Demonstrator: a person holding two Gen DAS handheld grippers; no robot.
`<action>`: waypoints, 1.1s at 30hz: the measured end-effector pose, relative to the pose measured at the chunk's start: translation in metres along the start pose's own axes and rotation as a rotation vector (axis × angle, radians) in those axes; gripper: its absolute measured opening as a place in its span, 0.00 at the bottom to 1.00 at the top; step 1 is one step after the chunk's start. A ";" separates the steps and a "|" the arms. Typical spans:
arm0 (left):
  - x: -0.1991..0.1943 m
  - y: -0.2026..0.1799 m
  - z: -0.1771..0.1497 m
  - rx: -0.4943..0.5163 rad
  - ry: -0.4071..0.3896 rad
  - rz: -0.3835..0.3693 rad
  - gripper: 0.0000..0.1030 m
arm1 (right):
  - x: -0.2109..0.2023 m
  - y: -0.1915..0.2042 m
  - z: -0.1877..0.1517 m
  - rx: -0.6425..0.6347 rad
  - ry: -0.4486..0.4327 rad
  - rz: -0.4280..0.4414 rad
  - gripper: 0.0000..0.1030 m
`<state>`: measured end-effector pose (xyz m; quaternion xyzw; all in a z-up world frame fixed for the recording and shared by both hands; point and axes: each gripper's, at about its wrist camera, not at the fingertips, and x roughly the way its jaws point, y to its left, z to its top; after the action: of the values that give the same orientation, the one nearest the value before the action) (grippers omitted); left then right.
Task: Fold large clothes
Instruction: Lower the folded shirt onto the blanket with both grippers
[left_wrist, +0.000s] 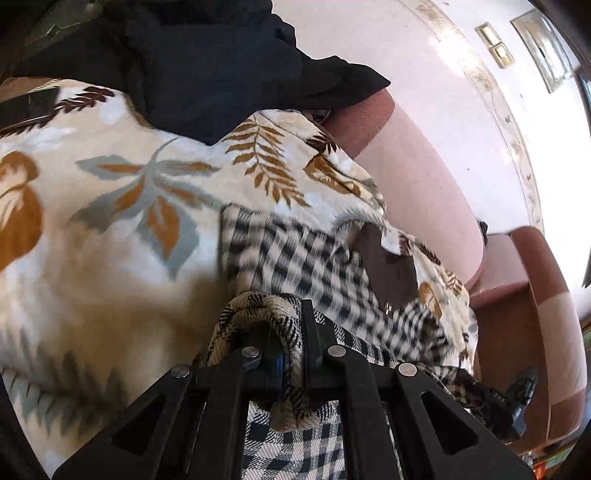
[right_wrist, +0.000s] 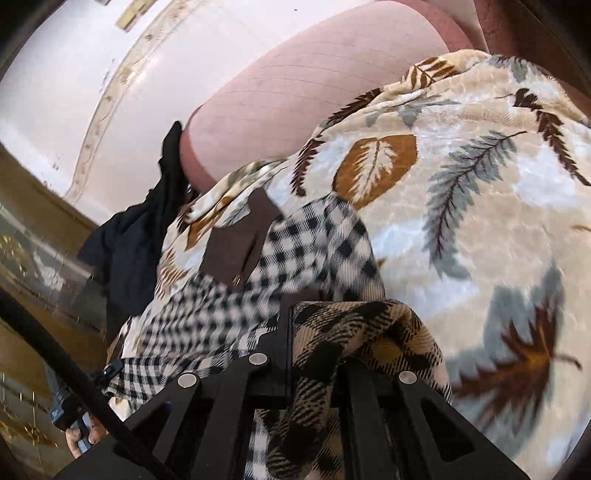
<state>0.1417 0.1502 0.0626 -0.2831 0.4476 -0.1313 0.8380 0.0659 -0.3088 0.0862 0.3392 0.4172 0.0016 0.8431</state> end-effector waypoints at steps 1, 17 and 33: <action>0.003 -0.001 0.004 0.002 -0.003 0.000 0.06 | 0.004 -0.002 0.004 0.006 0.000 0.000 0.05; 0.051 -0.006 0.037 -0.023 -0.016 -0.054 0.18 | 0.059 -0.026 0.039 0.088 0.032 0.018 0.10; 0.031 0.017 0.046 -0.200 -0.137 -0.168 0.62 | 0.051 -0.026 0.048 0.086 -0.088 -0.036 0.61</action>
<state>0.1966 0.1655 0.0512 -0.4101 0.3750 -0.1359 0.8202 0.1259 -0.3414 0.0554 0.3674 0.3854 -0.0463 0.8452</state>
